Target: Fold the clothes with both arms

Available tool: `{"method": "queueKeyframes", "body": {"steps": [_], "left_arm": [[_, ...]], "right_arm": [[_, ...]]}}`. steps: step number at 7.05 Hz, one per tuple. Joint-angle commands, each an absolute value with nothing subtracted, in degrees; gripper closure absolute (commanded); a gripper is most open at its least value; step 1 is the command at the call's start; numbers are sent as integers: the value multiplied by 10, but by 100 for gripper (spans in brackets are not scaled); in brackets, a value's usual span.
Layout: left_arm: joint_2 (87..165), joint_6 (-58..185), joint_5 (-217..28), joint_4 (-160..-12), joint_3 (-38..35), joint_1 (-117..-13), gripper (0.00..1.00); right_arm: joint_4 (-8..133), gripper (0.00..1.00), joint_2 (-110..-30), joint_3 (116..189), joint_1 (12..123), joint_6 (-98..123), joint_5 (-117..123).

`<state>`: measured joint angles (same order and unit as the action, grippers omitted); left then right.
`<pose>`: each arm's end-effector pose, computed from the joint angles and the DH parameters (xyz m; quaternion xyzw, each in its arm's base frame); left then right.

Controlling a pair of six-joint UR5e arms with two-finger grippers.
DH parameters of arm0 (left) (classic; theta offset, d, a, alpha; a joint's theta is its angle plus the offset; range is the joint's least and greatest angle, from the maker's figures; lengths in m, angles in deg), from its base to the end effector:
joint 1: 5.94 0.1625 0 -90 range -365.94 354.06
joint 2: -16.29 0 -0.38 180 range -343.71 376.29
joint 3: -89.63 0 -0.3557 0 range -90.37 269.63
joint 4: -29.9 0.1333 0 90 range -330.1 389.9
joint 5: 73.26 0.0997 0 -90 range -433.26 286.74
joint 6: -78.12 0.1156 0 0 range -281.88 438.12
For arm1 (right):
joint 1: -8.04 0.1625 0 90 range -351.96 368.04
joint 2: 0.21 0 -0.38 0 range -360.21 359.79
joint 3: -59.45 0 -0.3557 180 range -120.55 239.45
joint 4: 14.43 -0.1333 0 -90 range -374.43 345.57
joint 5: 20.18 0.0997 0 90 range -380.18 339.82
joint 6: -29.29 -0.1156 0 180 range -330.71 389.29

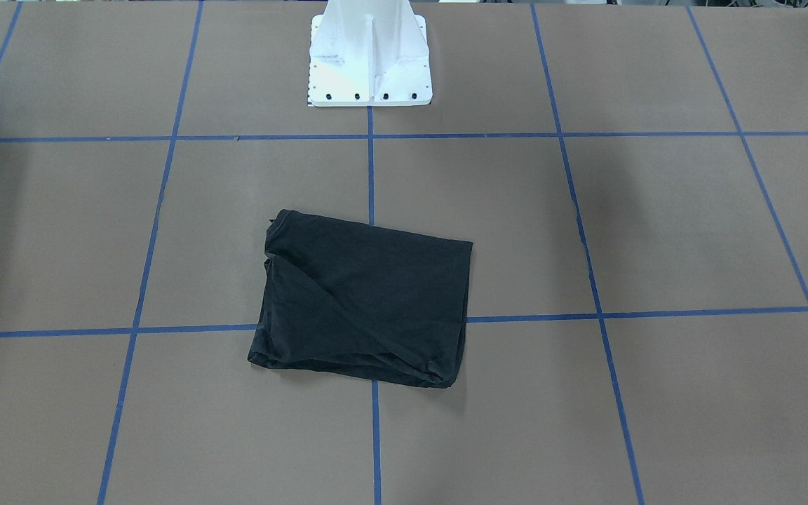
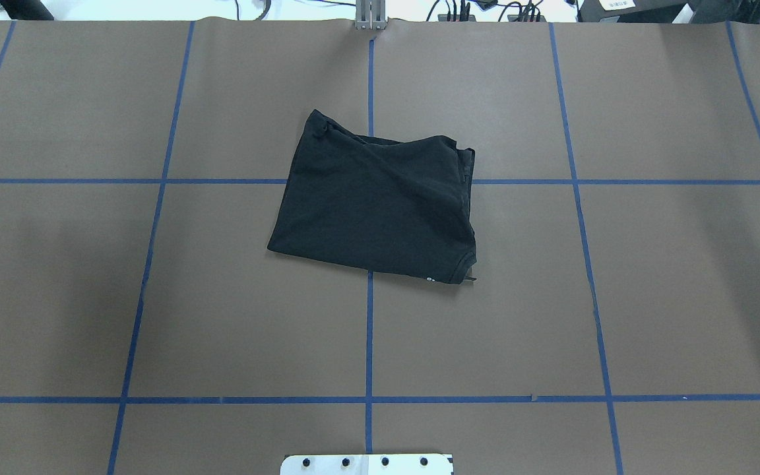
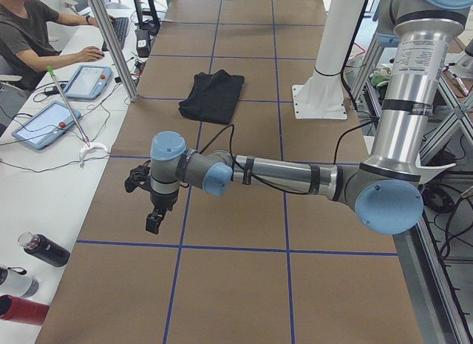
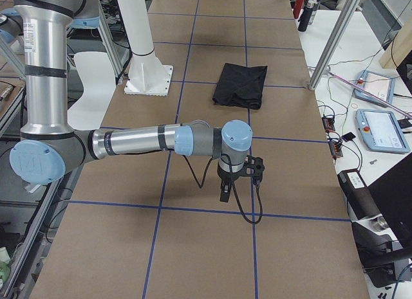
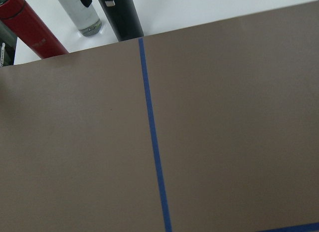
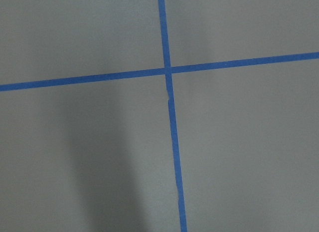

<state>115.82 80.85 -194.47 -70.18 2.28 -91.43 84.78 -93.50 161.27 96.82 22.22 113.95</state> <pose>-0.0307 -0.5444 0.5601 0.1379 0.2682 0.0997 0.9482 0.0437 -0.4297 0.5733 -0.0326 -0.3743 0.0495 0.9254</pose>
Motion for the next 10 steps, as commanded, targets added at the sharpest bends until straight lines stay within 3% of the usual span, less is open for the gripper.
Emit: {"method": "queueKeyframes", "body": {"steps": [1, 4, 7, 10], "left_arm": [[1179, 875, -1948, -611, 6, -934, 0], [1142, 906, -1959, -547, -18, -936, 0], [1037, 903, -2118, -535, -85, -934, 0], [1029, 902, -2059, -519, -112, -931, 0]], "right_arm": [[847, 0, -941, 1614, 978, 225, 1167], [847, 0, -952, 1614, 978, 226, 1173], [835, 0, -962, 1613, 978, 226, 1189], [835, 0, -969, 1609, 978, 226, 1192]]}}
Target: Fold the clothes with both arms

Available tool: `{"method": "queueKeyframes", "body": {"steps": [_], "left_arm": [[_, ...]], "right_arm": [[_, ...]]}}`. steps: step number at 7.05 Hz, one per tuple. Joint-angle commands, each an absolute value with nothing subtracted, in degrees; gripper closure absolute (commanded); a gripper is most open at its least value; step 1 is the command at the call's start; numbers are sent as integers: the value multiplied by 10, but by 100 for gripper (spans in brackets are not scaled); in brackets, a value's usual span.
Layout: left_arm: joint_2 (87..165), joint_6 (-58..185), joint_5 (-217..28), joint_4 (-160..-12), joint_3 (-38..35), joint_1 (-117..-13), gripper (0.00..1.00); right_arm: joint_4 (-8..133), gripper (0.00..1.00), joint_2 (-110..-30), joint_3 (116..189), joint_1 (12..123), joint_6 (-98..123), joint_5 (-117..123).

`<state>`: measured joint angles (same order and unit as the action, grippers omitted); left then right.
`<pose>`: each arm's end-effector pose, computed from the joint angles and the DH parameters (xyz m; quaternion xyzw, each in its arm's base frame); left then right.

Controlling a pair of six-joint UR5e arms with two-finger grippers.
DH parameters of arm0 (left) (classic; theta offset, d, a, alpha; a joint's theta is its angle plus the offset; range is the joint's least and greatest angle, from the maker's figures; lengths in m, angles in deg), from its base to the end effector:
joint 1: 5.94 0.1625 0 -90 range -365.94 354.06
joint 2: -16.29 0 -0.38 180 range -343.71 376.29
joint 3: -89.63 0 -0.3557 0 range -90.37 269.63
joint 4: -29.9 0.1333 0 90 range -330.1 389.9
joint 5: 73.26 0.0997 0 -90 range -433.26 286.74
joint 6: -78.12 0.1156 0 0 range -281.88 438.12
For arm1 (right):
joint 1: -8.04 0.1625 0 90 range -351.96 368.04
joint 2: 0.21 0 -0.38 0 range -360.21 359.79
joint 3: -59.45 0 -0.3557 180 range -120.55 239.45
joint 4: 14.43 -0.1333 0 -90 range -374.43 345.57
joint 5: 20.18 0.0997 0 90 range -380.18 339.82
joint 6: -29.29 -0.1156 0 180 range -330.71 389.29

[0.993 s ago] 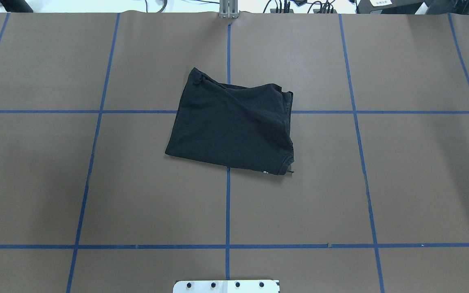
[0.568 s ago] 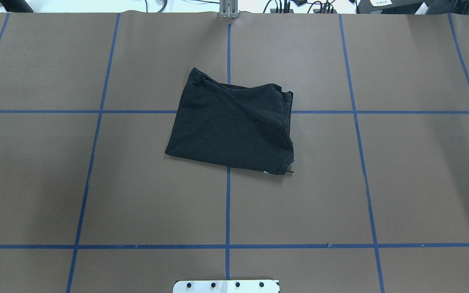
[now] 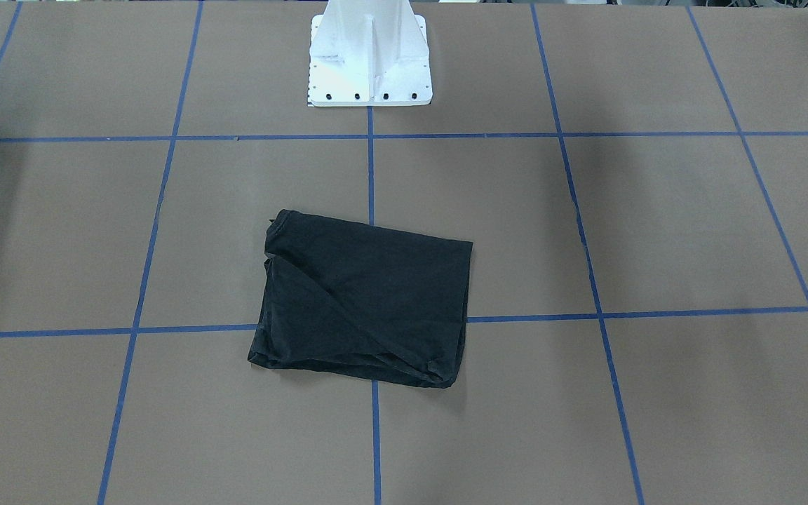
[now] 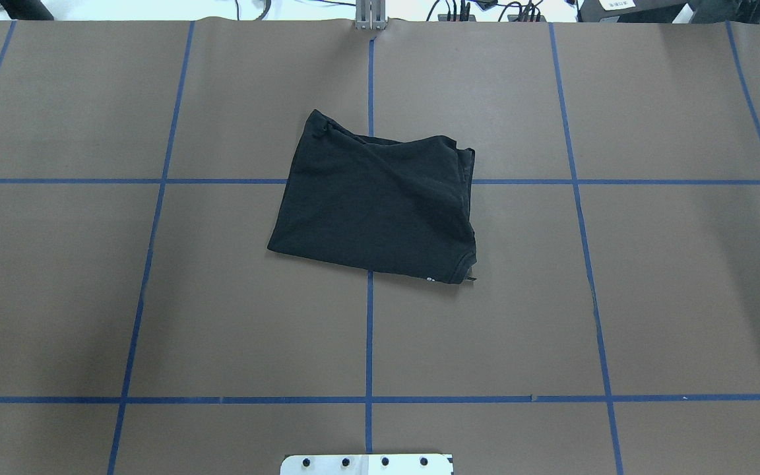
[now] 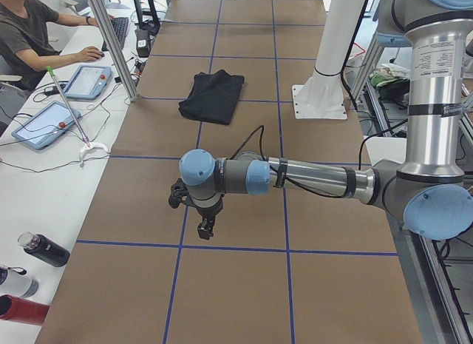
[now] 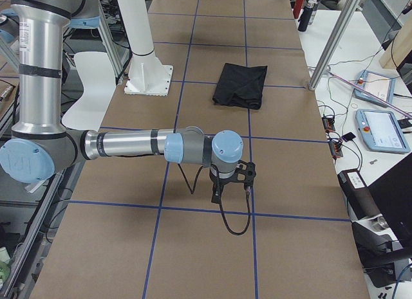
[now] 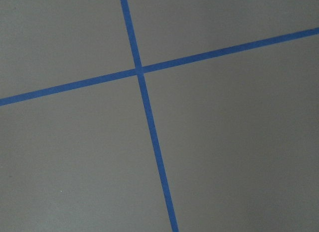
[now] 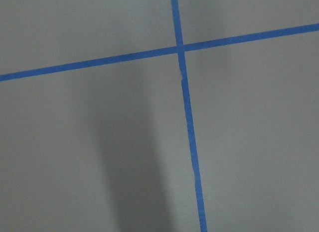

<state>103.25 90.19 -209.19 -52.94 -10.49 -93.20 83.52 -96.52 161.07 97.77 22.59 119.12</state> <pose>-0.0295 -0.4343 0.5787 0.0311 0.3889 0.1184 0.9131 0.0437 -0.4087 0.5872 -0.0462 -0.4149 0.0606 0.9067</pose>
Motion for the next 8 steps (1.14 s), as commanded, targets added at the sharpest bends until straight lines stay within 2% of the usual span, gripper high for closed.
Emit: {"method": "queueKeyframes", "body": {"steps": [1, 8], "left_arm": [[1027, 904, -2054, -504, -104, -932, 0], [1029, 905, -2054, -504, -99, -930, 0]], "right_arm": [[834, 0, -971, 1608, 978, 227, 1192], [823, 0, -972, 1579, 979, 308, 1120]]}}
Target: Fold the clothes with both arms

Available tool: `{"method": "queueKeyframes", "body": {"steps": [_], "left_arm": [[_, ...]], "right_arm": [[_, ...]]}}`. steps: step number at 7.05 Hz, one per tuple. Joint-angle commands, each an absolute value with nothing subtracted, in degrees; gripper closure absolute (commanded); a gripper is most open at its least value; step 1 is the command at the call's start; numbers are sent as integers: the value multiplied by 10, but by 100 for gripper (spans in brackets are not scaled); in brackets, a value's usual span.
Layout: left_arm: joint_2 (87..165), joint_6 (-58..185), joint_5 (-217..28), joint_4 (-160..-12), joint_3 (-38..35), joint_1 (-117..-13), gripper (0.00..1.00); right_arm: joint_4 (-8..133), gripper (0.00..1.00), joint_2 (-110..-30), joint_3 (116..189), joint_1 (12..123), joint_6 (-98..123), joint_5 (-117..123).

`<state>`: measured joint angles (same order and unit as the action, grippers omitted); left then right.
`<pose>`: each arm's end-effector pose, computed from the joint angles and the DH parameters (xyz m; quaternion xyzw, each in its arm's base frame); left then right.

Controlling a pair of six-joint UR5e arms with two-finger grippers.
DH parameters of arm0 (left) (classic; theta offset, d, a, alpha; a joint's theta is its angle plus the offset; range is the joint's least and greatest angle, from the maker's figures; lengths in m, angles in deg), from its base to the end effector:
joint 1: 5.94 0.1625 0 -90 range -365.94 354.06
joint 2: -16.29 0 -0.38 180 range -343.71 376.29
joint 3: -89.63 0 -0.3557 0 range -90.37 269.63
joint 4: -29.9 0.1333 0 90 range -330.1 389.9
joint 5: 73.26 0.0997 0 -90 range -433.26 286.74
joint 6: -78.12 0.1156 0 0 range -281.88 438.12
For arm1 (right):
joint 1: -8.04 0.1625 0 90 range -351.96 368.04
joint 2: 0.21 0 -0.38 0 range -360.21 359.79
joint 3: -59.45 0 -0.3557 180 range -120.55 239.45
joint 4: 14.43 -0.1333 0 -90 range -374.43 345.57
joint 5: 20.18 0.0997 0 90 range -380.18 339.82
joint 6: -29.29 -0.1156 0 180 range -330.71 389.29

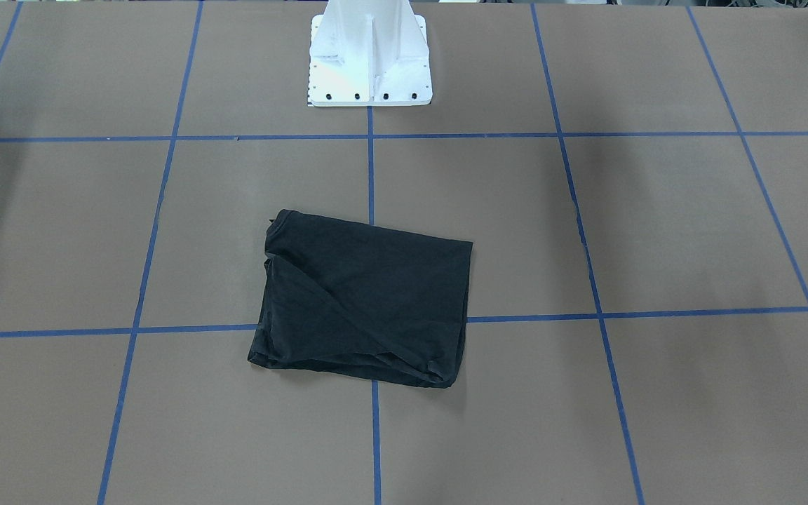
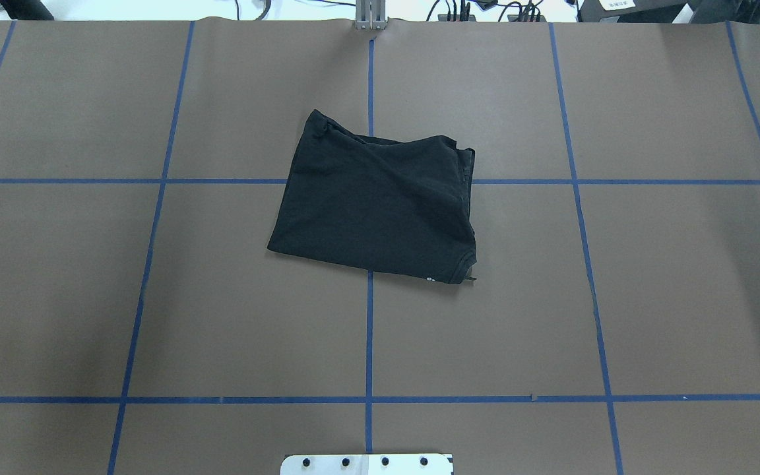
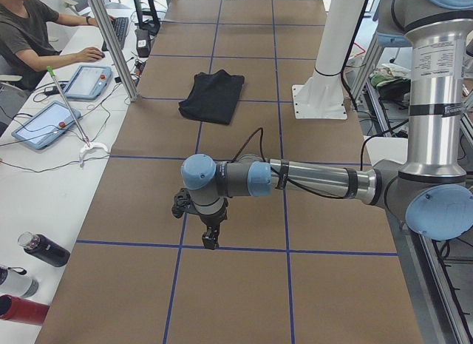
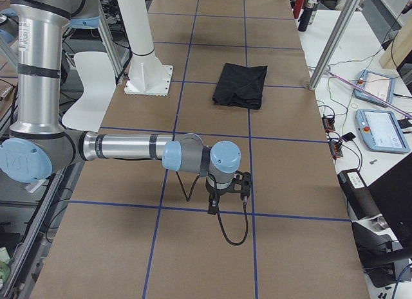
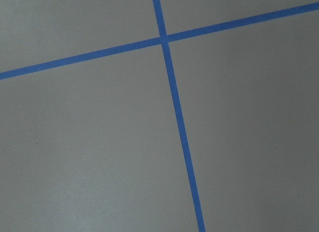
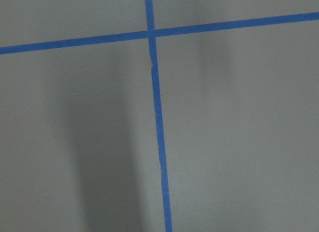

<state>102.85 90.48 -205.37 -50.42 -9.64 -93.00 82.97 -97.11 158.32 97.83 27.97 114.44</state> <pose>-0.0339 -0.4271 0.5979 -0.0018 0.3604 0.1122 0.9260 0.0506 -0.4015 0.6189 -0.0489 -0.3786 0.0269 0.9239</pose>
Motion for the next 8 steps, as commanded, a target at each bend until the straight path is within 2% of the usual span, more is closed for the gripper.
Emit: {"method": "queueKeyframes", "body": {"steps": [1, 8], "left_arm": [[1030, 904, -2054, -504, -99, -930, 0], [1032, 905, -2054, -504, -103, -930, 0]], "right_arm": [[823, 0, -972, 1579, 979, 305, 1120], [823, 0, -972, 1561, 979, 303, 1124]]}}
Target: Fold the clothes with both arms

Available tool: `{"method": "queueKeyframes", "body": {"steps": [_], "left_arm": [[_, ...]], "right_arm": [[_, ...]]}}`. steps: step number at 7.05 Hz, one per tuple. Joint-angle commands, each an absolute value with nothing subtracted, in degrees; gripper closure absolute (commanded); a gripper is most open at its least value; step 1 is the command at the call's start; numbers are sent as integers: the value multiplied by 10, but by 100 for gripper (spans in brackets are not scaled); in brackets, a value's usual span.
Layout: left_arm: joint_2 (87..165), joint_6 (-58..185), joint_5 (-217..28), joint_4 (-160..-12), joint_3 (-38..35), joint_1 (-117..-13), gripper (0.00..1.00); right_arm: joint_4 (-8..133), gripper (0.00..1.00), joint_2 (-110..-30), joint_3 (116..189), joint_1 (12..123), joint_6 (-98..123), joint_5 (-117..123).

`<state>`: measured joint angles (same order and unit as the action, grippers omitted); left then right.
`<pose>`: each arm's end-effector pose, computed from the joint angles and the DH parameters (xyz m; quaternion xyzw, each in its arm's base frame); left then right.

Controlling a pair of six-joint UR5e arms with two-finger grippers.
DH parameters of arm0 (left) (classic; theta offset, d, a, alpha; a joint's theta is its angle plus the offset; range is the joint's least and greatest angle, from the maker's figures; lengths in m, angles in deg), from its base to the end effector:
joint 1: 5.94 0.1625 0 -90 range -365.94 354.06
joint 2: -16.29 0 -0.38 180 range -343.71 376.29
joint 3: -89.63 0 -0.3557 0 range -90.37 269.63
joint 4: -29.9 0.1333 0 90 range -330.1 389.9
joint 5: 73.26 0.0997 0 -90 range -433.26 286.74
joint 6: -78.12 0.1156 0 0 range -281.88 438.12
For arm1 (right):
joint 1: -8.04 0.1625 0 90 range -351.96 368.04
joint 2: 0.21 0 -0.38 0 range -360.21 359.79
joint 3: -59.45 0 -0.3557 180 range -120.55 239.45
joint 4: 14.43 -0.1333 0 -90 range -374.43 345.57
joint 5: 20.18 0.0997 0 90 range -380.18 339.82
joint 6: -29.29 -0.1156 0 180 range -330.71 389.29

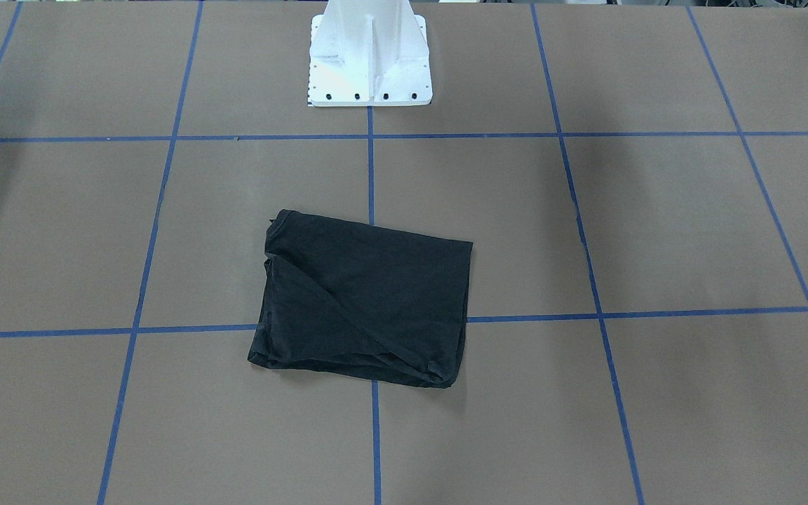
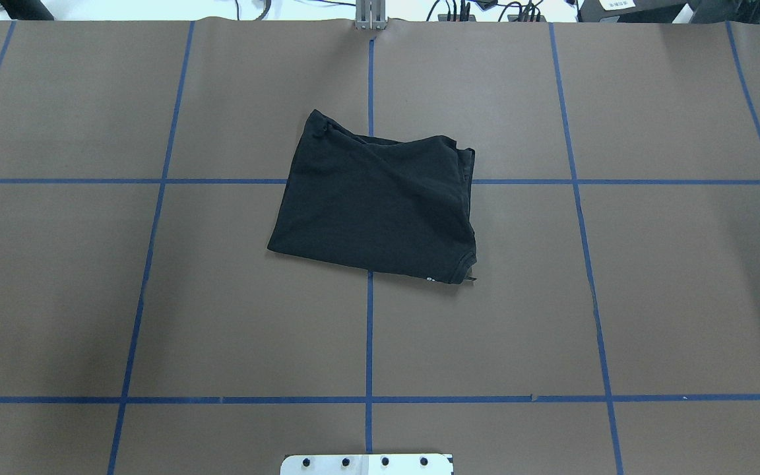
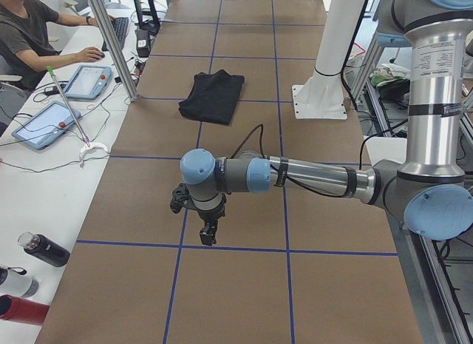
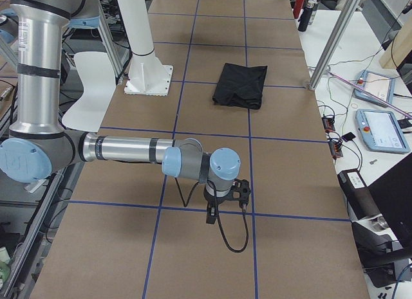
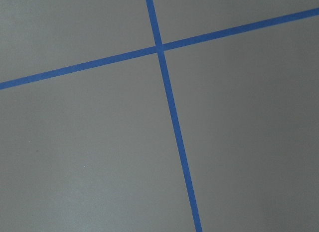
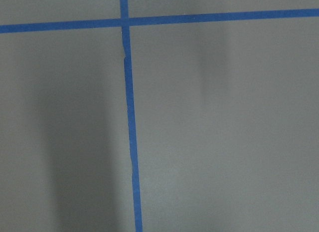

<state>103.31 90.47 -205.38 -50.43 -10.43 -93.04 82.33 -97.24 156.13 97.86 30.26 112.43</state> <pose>-0.0340 -0.4312 0.5883 0.0086 0.3598 0.1157 0.9258 0.0538 -0.3978 0.6386 -0.0553 -0.3630 0.0132 0.9300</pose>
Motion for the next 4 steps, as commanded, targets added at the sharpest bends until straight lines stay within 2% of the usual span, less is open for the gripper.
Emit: {"method": "queueKeyframes", "body": {"steps": [1, 4], "left_arm": [[1032, 905, -2055, -504, -103, -930, 0], [1036, 905, -2056, -505, -97, -930, 0]], "right_arm": [[823, 0, -970, 1561, 979, 302, 1124], [823, 0, -969, 1561, 979, 303, 1124]]}}
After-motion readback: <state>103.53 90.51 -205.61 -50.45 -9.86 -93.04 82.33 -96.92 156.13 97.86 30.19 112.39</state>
